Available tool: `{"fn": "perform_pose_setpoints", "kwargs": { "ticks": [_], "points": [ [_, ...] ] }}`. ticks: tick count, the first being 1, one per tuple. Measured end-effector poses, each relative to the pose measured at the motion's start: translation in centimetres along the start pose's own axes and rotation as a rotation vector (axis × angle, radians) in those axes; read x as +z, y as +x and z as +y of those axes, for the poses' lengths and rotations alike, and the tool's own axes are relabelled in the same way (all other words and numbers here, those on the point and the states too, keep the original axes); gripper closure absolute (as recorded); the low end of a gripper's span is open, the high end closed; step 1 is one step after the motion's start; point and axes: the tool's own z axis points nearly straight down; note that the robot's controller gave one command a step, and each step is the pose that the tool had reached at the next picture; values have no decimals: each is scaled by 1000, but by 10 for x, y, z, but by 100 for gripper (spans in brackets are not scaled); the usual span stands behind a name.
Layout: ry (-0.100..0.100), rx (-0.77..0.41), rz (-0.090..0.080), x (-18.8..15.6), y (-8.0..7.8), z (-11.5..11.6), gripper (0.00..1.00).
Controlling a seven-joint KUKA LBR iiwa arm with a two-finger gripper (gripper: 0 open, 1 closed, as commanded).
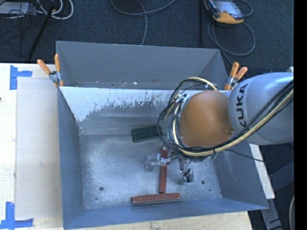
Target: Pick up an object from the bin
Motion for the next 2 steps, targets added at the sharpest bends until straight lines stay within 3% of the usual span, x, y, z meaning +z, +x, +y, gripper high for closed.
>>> {"fn": "perform_pose_setpoints", "kwargs": {
  "ticks": [1,2],
  "points": [
    [0,0,0,0,0,0,100],
    [9,-210,-3,-139,10,-34,100]
  ]
}}
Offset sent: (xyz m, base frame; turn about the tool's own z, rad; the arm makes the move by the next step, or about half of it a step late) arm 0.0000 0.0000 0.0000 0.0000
